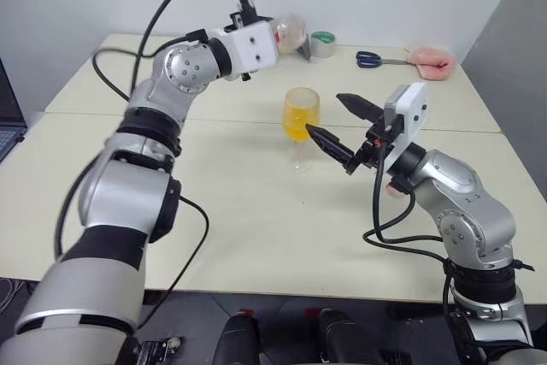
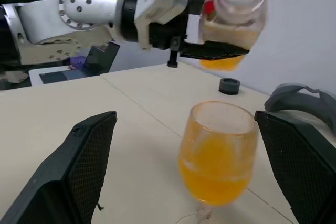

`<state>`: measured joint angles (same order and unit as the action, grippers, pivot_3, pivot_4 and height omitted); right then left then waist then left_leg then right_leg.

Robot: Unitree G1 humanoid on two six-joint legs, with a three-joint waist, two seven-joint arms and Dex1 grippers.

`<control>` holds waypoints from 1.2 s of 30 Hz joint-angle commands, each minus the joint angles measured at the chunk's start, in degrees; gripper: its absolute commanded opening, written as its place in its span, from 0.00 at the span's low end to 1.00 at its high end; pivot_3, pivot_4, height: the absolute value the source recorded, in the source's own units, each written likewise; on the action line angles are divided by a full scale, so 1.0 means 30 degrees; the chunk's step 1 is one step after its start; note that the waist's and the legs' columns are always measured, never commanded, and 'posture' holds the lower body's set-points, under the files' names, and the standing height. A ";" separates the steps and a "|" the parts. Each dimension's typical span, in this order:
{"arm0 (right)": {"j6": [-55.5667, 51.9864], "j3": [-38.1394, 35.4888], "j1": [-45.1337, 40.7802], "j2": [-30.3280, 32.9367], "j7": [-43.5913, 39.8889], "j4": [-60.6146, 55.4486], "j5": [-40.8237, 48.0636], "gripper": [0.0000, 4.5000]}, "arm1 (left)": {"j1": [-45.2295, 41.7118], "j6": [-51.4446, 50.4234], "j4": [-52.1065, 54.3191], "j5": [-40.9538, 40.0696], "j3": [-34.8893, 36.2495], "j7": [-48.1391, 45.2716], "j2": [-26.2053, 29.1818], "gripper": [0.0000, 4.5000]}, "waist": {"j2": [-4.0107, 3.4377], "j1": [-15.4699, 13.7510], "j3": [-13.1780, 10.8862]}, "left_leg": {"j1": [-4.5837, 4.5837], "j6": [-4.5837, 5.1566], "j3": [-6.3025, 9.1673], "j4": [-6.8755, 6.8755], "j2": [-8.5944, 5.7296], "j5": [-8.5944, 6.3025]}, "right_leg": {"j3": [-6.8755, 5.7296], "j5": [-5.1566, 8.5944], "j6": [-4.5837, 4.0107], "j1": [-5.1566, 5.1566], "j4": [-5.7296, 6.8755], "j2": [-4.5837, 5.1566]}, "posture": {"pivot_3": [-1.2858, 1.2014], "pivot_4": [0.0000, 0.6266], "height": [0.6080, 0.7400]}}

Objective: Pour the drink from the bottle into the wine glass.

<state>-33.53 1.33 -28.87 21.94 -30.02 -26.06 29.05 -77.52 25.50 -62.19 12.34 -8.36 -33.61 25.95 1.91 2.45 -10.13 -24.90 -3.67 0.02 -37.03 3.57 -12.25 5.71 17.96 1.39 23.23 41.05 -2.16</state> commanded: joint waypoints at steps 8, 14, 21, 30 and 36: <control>-0.1073 -0.1131 0.2118 0.2925 -0.4713 -0.1913 0.4632 1.00 | 0.5591 -1.1271 0.9362 -0.5420 0.6696 0.4134 0.1103 0.40 | -0.0010 0.0312 0.0008 | 0.0029 0.0000 0.0030 -0.0012 0.0018 0.0002 | -0.0029 -0.0001 -0.0002 -0.0009 0.0049 0.0015 | 0.52 0.24 1.00; 0.0269 -0.0652 0.3129 0.2784 -0.5453 -0.0775 0.3922 1.00 | 0.9987 -1.3499 1.3094 -0.6913 0.7954 0.5216 0.0080 0.40 | 0.0002 0.0067 0.0016 | 0.0026 -0.0013 0.0046 -0.0075 0.0000 0.0010 | -0.0049 -0.0002 0.0001 -0.0042 0.0052 0.0031 | 0.52 0.24 1.00; 0.0957 -0.0315 0.3418 0.1956 -0.4850 -0.0672 0.3212 1.00 | 1.2996 -1.3461 1.4874 -0.8035 0.8314 0.5095 -0.0875 0.40 | 0.0012 -0.0136 0.0022 | 0.0024 -0.0012 0.0054 -0.0100 0.0004 0.0010 | -0.0050 -0.0003 0.0002 -0.0049 0.0059 0.0026 | 0.52 0.24 1.00; 0.1390 -0.0058 0.3875 0.1406 -0.4218 -0.0886 0.2601 1.00 | 1.4410 -1.1996 1.4358 -0.8004 0.7926 0.4927 -0.1029 0.40 | 0.0019 -0.0204 0.0028 | 0.0024 -0.0010 0.0051 -0.0097 -0.0001 0.0009 | -0.0046 -0.0003 0.0003 -0.0051 0.0055 0.0025 | 0.52 0.24 1.00; 0.1489 0.0073 0.3863 0.1346 -0.3927 -0.0710 0.2121 1.00 | 1.4889 -1.1039 1.3681 -0.7520 0.7544 0.4789 -0.0855 0.48 | 0.0021 -0.0197 0.0031 | 0.0028 -0.0009 0.0048 -0.0092 0.0001 0.0008 | -0.0043 -0.0003 0.0004 -0.0052 0.0055 0.0021 | 0.52 0.24 1.00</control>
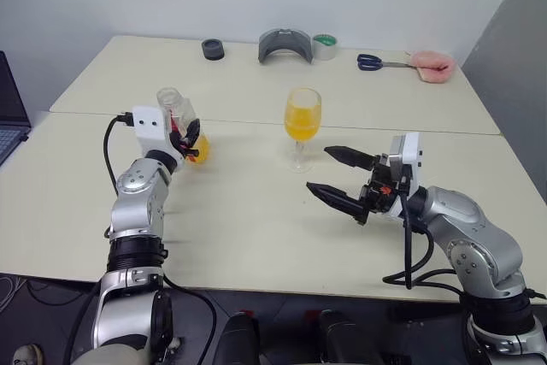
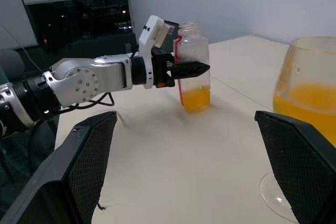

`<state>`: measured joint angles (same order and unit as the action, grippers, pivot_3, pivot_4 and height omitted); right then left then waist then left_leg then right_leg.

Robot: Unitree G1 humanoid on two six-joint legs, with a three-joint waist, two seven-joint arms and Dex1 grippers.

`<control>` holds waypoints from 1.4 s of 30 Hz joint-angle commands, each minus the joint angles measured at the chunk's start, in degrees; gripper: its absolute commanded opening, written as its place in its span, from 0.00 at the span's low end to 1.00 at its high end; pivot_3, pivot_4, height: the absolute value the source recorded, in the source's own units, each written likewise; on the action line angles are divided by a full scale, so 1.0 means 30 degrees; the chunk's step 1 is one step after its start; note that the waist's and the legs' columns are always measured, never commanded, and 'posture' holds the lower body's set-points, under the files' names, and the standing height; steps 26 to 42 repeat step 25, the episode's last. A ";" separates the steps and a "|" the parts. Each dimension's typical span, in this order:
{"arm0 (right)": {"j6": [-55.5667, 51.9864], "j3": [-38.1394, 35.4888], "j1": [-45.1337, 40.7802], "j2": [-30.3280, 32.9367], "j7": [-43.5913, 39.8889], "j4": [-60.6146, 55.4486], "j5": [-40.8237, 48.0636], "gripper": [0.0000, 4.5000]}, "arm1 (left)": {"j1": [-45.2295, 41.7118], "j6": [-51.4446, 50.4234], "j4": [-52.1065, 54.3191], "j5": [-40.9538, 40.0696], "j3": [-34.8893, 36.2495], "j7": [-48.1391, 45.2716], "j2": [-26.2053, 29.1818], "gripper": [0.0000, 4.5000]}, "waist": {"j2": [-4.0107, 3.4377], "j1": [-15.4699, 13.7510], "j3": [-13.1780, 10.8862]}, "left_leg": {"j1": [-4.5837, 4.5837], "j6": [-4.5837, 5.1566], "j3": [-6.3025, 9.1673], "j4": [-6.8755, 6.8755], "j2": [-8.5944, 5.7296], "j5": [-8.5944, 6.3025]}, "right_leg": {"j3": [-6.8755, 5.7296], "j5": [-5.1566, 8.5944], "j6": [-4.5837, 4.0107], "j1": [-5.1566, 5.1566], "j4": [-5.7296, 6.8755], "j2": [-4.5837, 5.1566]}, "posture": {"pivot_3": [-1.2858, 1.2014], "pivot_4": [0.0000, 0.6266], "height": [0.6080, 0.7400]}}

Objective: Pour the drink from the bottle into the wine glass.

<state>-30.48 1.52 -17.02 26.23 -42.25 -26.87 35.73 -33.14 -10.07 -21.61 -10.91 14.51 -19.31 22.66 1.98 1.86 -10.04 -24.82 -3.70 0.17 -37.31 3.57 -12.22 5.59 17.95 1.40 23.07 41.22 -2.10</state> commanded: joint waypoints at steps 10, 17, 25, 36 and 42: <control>0.0429 0.0033 0.0123 -0.0166 0.0223 -0.0555 -0.0220 1.00 | 0.0873 -0.0063 0.1528 0.0227 -0.0157 0.0267 0.0313 0.99 | 0.0003 0.0007 0.0001 | 0.0000 0.0001 0.0002 0.0005 0.0002 -0.0001 | -0.0001 0.0000 0.0000 0.0000 -0.0003 -0.0002 | 0.52 0.24 1.00; 0.0460 0.0010 0.2299 0.0352 0.1064 -0.1094 -0.1344 1.00 | 0.5402 -0.3675 0.8012 -0.0958 0.0319 -0.0072 0.0585 0.99 | 0.0010 0.0027 0.0015 | 0.0008 -0.0001 -0.0010 0.0045 0.0010 0.0000 | 0.0015 0.0001 -0.0001 0.0000 -0.0025 0.0003 | 0.52 0.24 1.00; 0.0182 -0.0872 0.4168 -0.0928 0.5571 -0.1376 -0.3606 1.00 | 0.9971 -0.8558 1.5940 -0.2420 0.1711 0.1501 0.0365 0.99 | 0.0018 0.0049 0.0026 | 0.0030 -0.0002 -0.0003 0.0061 0.0008 0.0001 | 0.0013 0.0007 0.0010 -0.0004 -0.0018 0.0008 | 0.52 0.24 1.00; 0.0182 -0.0872 0.4168 -0.0928 0.5571 -0.1376 -0.3606 1.00 | 0.9971 -0.8558 1.5940 -0.2420 0.1711 0.1501 0.0365 0.99 | 0.0018 0.0049 0.0026 | 0.0030 -0.0002 -0.0003 0.0061 0.0008 0.0001 | 0.0013 0.0007 0.0010 -0.0004 -0.0018 0.0008 | 0.52 0.24 1.00; 0.0182 -0.0872 0.4168 -0.0928 0.5571 -0.1376 -0.3606 1.00 | 0.9971 -0.8558 1.5940 -0.2420 0.1711 0.1501 0.0365 0.99 | 0.0018 0.0049 0.0026 | 0.0030 -0.0002 -0.0003 0.0061 0.0008 0.0001 | 0.0013 0.0007 0.0010 -0.0004 -0.0018 0.0008 | 0.52 0.24 1.00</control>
